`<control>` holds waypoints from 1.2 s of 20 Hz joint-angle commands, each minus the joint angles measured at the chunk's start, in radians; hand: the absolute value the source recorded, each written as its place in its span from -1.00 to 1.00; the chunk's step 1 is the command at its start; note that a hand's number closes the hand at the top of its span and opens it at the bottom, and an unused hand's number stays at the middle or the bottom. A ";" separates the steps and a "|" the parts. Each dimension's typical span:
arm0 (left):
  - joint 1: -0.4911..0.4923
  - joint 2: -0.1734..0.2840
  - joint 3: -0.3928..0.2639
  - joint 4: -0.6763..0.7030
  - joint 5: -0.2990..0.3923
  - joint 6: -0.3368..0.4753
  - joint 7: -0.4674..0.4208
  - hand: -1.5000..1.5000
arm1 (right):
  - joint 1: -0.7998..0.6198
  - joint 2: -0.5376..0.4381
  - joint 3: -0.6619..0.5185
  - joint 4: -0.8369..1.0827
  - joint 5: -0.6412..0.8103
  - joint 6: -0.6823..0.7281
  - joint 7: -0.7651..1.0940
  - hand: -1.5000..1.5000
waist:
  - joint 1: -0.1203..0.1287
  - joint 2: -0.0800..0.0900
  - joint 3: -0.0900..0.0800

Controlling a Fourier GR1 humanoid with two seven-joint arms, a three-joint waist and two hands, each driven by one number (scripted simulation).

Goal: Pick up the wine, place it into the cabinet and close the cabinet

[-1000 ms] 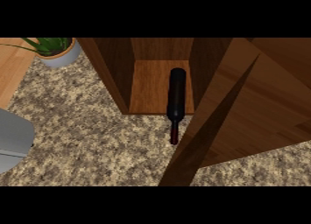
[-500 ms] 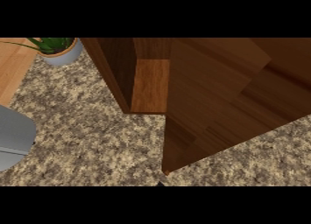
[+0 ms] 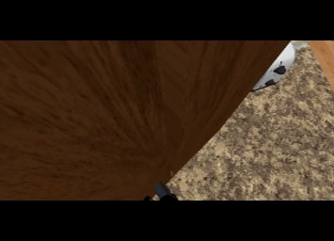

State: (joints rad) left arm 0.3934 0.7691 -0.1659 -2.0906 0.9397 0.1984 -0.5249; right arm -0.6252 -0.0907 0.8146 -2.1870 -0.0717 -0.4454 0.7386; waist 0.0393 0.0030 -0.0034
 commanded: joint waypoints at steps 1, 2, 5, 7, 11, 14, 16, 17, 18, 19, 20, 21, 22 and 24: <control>-0.009 -0.013 0.004 -0.052 -0.008 0.050 0.032 -1.00 | -0.237 0.086 -0.079 0.182 -0.095 -0.071 -0.005 1.00 | 0.006 -0.002 0.001; 0.009 -0.012 0.021 0.001 0.009 -0.012 0.023 -1.00 | -0.271 0.087 -0.146 0.243 -0.136 -0.046 -0.033 1.00 | 0.007 0.001 0.001; 0.044 -0.012 0.028 -0.036 -0.005 -0.009 0.025 -1.00 | -0.413 0.089 -0.216 0.378 -0.171 -0.058 -0.045 1.00 | 0.017 -0.003 0.002; 0.015 -0.003 0.051 -0.030 0.007 -0.004 0.059 -1.00 | -0.453 0.090 -0.235 0.495 -0.201 -0.050 -0.127 1.00 | 0.009 0.000 0.002; 0.003 -0.048 0.032 0.008 -0.008 -0.010 0.050 -1.00 | -0.556 0.090 -0.240 0.641 -0.090 0.012 -0.156 1.00 | -0.007 -0.003 0.002; -0.073 -0.081 0.031 0.041 -0.043 0.034 0.066 -1.00 | -0.592 0.091 -0.302 0.716 -0.112 0.035 -0.193 1.00 | -0.023 -0.001 0.003; -0.052 -0.102 -0.024 0.014 -0.092 0.048 0.058 -1.00 | -0.572 0.091 -0.342 0.827 -0.132 0.064 -0.287 1.00 | -0.016 0.002 0.003; -0.044 -0.063 0.069 0.023 -0.031 0.008 0.091 -1.00 | -0.595 0.090 -0.390 0.822 -0.127 0.109 -0.235 1.00 | -0.020 -0.001 0.003; -0.027 -0.088 0.020 -0.016 -0.067 0.028 0.081 -1.00 | -0.548 0.091 -0.394 0.881 -0.146 0.126 -0.330 1.00 | -0.015 0.001 0.003; -0.055 -0.085 0.028 -0.005 -0.073 0.054 0.100 -1.00 | -0.582 0.091 -0.425 0.940 -0.161 0.163 -0.349 1.00 | -0.015 0.003 0.003; -0.079 -0.092 0.053 0.073 -0.063 0.007 0.084 -1.00 | -0.569 0.067 -0.452 0.929 -0.166 0.192 -0.348 1.00 | -0.024 0.002 0.003; -0.054 -0.076 0.067 -0.002 -0.060 0.040 0.115 -1.00 | -0.562 0.070 -0.474 0.966 -0.165 0.195 -0.389 1.00 | -0.017 0.001 0.003; -0.089 -0.086 0.063 0.045 -0.062 0.015 0.119 -1.00 | -0.563 0.091 -0.441 1.003 -0.144 0.187 -0.425 1.00 | -0.021 0.002 0.003; -0.080 -0.109 0.055 0.026 -0.074 0.027 0.124 -1.00 | -0.585 0.079 -0.472 1.021 -0.132 0.216 -0.407 1.00 | -0.024 -0.001 0.003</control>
State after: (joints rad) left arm 0.3250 0.6790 -0.1215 -2.0710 0.8737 0.2298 -0.4185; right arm -1.2023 0.0004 0.4003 -1.2701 -0.2202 -0.2706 0.3794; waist 0.0221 -0.0063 -0.0030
